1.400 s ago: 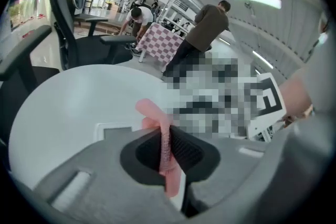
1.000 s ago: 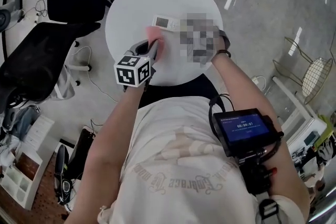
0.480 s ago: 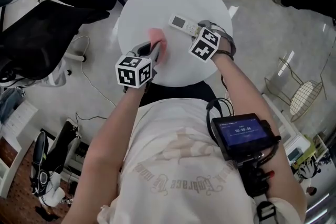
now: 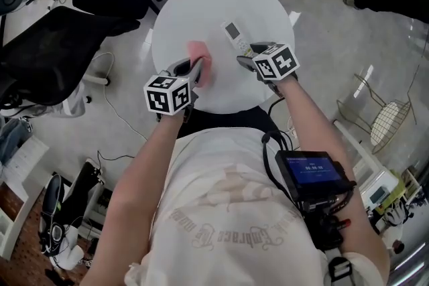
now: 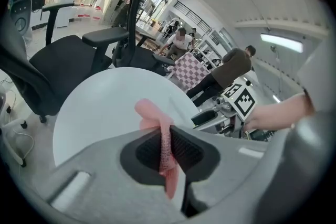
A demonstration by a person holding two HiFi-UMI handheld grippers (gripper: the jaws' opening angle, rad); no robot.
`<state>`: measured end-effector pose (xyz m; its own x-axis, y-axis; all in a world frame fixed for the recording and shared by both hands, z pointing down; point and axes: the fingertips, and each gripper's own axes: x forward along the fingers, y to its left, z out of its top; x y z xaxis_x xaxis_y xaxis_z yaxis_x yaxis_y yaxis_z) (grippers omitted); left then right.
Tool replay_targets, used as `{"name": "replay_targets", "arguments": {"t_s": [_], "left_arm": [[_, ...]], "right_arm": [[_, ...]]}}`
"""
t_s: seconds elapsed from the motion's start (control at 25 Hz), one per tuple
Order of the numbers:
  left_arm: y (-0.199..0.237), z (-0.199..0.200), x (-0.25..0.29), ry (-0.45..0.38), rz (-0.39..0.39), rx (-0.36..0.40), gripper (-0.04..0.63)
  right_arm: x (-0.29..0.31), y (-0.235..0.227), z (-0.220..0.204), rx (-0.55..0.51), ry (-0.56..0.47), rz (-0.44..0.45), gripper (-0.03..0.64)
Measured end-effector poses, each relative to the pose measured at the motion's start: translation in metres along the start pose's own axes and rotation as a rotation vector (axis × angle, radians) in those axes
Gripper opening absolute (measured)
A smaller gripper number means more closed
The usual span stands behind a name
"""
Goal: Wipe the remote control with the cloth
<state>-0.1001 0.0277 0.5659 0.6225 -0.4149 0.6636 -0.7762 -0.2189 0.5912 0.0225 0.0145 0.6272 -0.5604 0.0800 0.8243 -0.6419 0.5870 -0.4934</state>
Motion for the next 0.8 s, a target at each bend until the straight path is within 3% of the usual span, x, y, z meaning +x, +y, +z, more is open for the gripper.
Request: {"name": "replay_targets", "arguments": {"t_s": [0.16, 0.48, 0.68, 0.8], "left_arm": [[-0.01, 0.001, 0.003, -0.002, -0.062, -0.049, 0.025], [-0.045, 0.003, 0.003, -0.015, -0.227, -0.118, 0.026], [-0.055, 0.009, 0.001, -0.055, -0.266, -0.241, 0.025], [-0.072, 0.014, 0.001, -0.061, -0.352, -0.3, 0.025]], "right_arm": [[-0.012, 0.021, 0.015, 0.187, -0.18, 0.172, 0.247], [-0.047, 0.054, 0.033, 0.322, -0.415, 0.42, 0.247], [-0.067, 0.075, 0.044, 0.314, -0.493, 0.487, 0.247], [-0.065, 0.082, 0.05, 0.315, -0.523, 0.488, 0.247]]}}
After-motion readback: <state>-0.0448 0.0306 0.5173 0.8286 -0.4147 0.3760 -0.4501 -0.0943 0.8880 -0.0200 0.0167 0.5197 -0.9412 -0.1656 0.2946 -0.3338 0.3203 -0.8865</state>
